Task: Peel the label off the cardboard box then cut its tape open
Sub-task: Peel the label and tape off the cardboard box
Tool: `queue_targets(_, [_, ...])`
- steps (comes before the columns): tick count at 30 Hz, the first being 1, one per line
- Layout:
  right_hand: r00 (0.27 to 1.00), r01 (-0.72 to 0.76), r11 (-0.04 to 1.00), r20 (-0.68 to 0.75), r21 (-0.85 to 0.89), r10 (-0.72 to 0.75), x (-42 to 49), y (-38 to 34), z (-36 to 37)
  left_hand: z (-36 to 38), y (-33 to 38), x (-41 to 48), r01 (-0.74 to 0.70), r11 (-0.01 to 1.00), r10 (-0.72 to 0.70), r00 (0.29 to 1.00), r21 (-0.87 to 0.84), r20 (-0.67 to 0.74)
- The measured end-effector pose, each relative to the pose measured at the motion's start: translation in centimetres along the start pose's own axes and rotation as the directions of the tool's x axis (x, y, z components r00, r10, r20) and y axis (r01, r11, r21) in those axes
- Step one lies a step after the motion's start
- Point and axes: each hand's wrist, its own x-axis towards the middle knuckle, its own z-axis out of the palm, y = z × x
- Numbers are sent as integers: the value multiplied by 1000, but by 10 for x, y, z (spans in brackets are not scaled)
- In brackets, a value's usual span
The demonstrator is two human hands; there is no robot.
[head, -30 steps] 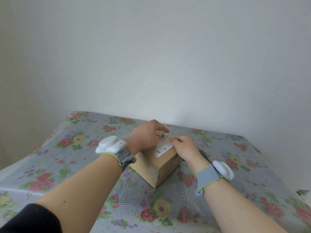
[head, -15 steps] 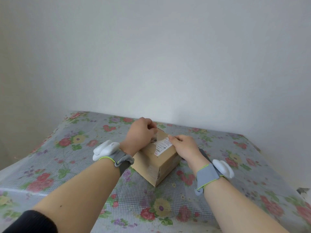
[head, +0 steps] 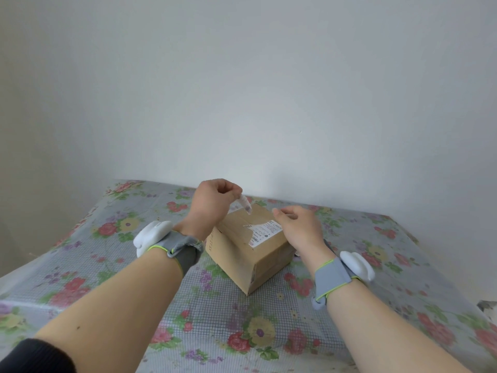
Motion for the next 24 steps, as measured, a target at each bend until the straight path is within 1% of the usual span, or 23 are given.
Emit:
queue_targets(1, [999,33,999,-15,33,-33,0,-4,0,2,-1,0,6,1000,-6,1000,11,23])
queue_targets(3, [995,101,990,2,96,-102,-1,-12,2,5,-2,-1,13,1000,-13,999,12,37])
queue_targets(6, [986,160,976,20,144,-165,-3,-19,4,6,-4,-1,16,1000,-16,999,-3,50])
queue_targets(10, [987,163,977,-23,137,-161,1,-15,5,5,-3,-4,16,1000,-14,995,-14,97])
queue_targets(12, [987,153,980,-57,124,-147,3,-12,2,2,-4,-3,8,1000,-10,997,18,75])
queue_targets(15, [977,92,989,-205,116,-67,6,-3,-7,-4,-9,-2,14,997,-15,1000,81,14])
queue_targets(18, [948,-14,995,-315,101,46,10,14,-19,-11,-18,-1,62,976,-62,998,210,-7])
queue_targets(21, [943,-145,989,-303,-1,138,13,40,-26,-15,-24,-4,135,946,-150,988,295,28])
queue_targets(24, [960,-221,969,-199,-112,196,11,59,-27,-16,-26,-9,189,921,-242,963,342,119])
